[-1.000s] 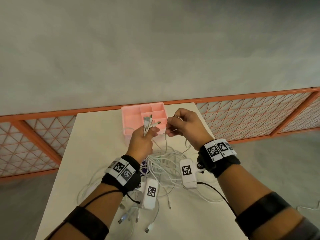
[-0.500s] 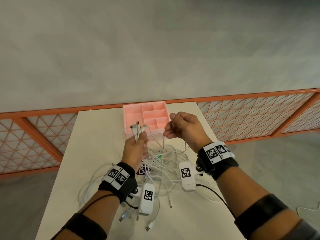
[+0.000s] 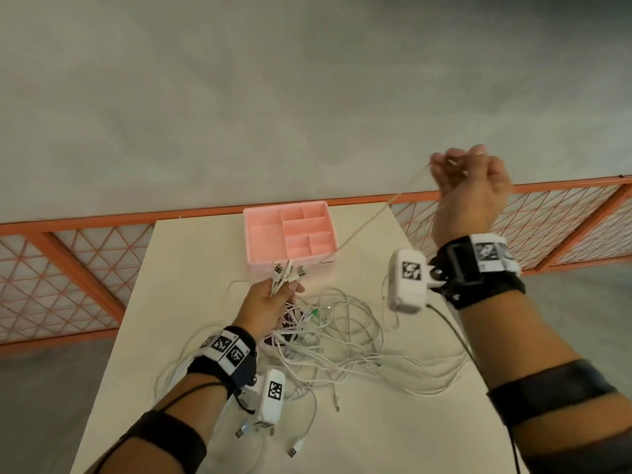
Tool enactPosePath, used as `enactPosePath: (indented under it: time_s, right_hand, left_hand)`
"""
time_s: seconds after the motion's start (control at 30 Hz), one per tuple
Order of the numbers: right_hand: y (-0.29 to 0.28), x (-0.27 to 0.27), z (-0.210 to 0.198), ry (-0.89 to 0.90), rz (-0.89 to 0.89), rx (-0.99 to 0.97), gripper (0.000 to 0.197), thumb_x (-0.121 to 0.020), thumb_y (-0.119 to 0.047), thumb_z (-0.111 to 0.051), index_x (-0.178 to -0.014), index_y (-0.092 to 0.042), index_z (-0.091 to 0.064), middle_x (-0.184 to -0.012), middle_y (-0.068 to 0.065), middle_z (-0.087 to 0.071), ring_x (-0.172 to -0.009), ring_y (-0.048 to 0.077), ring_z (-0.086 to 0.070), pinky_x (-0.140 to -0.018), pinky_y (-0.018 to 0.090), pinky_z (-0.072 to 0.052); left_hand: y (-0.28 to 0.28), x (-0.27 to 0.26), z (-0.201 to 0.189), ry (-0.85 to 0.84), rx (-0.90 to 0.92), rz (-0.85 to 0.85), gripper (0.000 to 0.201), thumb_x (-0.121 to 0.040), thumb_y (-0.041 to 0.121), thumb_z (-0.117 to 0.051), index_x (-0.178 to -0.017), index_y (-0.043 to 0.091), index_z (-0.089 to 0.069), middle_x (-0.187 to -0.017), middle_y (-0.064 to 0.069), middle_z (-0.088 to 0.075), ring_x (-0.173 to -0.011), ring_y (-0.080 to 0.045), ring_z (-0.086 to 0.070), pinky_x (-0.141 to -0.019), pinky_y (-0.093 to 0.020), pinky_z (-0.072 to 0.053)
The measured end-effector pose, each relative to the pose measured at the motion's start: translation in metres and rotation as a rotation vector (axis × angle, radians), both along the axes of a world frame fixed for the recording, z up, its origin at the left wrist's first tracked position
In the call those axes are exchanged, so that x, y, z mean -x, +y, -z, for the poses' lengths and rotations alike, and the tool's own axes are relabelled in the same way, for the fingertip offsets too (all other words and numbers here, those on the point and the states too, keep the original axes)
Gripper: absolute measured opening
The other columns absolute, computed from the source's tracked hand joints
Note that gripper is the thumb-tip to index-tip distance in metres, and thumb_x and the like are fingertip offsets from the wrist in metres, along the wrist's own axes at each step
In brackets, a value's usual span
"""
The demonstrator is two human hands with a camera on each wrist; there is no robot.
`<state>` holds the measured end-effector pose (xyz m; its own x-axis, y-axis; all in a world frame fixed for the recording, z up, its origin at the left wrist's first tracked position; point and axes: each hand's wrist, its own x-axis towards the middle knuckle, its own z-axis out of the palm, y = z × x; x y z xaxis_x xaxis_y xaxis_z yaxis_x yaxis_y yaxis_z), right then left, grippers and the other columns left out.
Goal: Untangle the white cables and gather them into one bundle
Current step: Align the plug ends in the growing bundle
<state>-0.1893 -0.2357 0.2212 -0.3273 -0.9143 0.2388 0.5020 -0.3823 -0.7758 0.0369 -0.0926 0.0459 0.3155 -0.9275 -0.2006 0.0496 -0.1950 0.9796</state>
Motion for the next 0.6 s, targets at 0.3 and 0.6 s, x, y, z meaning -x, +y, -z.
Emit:
enactPosePath:
  time_s: [0.3, 0.6]
  right_hand:
    - [-0.005, 0.033, 0.057, 1.055, -0.138, -0.390, 0.019, -0.098, -0.016, -0.050, -0.091, -0.011, -0.067, -0.101, 0.010, -0.071, -0.086, 0.025, -0.069, -0.074, 0.038, -0.056]
    - [0.046, -0.036, 0.076, 1.539, -0.737, 0.081, 0.030, -0.101, -0.036, -0.050, -0.109, -0.015, -0.069, -0.105, -0.002, -0.072, -0.088, 0.006, -0.064, -0.080, 0.025, -0.045]
  left_hand:
    - [-0.008, -0.012, -0.018, 0.087, 0.084, -0.140, 0.019, -0.100, 0.017, -0.058, -0.093, 0.004, -0.071, -0.067, 0.004, -0.056, -0.041, -0.009, -0.028, -0.040, -0.019, -0.022]
    - [-0.023, 0.011, -0.036, -0.085, 0.100, -0.056, 0.021, -0.095, 0.017, -0.065, -0.084, 0.000, -0.071, -0.061, 0.010, -0.060, -0.040, -0.010, -0.032, -0.042, -0.020, -0.026]
